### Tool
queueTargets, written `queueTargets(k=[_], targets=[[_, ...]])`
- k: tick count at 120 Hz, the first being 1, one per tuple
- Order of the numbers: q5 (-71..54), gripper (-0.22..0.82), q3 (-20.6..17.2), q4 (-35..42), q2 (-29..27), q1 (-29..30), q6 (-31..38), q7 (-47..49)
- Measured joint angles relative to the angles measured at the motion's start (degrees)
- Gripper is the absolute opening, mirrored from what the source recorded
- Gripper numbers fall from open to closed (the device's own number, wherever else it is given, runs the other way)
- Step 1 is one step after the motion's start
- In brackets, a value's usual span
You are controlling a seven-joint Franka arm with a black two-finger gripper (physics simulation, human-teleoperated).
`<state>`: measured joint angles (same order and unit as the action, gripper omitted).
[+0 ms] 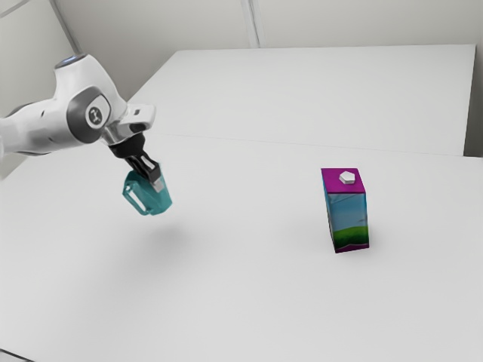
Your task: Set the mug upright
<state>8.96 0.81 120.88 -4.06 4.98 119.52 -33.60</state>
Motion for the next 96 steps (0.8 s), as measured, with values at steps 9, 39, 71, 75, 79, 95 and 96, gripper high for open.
queueTargets(k=[9,39,71,75,79,95,96], targets=[[-2.14,-0.18,-0.31,1.19,-0.45,0.06,1.08,3.19],[-7.56,-0.18,-2.48,4.88,-1.09,-1.07,4.82,13.47],[-12.89,-0.18,-5.49,7.79,-1.1,-1.11,8.85,23.34],[-13.36,-0.18,-5.73,8.25,-1.15,-1.26,9.22,24.48],[-13.8,-0.18,-6.04,8.57,-1.25,-1.28,9.55,25.62],[-15.0,-0.18,-6.71,10.07,-1.64,-1.55,10.48,29.91],[-15.04,-0.18,-6.76,10.19,-1.64,-1.53,10.57,30.17]])
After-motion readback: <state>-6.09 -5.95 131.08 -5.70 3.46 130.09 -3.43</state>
